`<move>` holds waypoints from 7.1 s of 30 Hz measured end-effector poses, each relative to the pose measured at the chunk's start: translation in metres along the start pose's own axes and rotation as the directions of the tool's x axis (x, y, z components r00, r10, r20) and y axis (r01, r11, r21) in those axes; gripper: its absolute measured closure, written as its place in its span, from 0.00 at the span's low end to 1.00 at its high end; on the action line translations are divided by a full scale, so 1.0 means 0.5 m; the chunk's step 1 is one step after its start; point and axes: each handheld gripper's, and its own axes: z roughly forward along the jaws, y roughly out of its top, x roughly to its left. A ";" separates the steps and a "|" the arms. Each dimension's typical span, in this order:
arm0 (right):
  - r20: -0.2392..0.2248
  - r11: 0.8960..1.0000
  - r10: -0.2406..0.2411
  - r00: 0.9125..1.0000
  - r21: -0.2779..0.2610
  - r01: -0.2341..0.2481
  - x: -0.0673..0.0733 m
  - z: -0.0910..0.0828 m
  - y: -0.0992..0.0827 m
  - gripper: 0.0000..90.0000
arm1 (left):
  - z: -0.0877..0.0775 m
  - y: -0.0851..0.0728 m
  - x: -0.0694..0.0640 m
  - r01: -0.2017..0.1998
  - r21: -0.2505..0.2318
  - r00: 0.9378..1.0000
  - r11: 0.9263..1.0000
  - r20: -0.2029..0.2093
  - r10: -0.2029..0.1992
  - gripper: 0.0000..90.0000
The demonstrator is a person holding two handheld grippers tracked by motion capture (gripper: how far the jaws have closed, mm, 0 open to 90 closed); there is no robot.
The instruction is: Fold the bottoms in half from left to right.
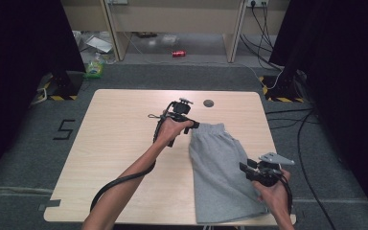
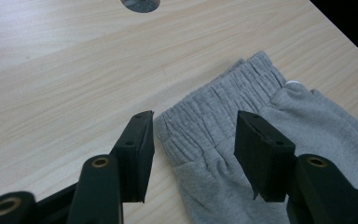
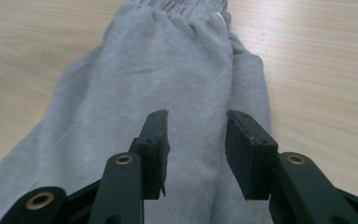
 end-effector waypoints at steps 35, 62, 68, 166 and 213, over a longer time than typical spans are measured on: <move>0.107 0.992 0.075 0.991 0.089 -0.084 -0.095 0.094 0.025 0.82 | 0.034 -0.025 0.003 0.026 0.017 1.000 1.000 0.001 -0.026 0.47; 0.030 0.986 -0.021 0.999 0.164 0.016 -0.022 -0.098 -0.121 0.97 | 0.059 -0.035 0.003 0.055 0.014 0.999 0.998 -0.003 -0.055 0.39; 0.045 0.989 0.019 0.999 0.143 -0.025 -0.053 -0.119 -0.122 0.97 | 0.056 -0.035 0.006 0.056 0.013 0.998 0.998 -0.005 -0.055 0.39; -0.398 0.914 -0.334 0.854 0.086 0.397 0.479 0.157 -0.064 0.99 | 0.080 -0.032 0.116 -0.099 0.050 0.981 0.994 -0.162 0.106 0.78; -0.102 0.995 -0.092 0.991 0.035 0.096 0.137 0.146 0.095 0.62 | 0.032 -0.053 0.169 0.108 -0.040 0.989 0.993 -0.092 -0.112 0.41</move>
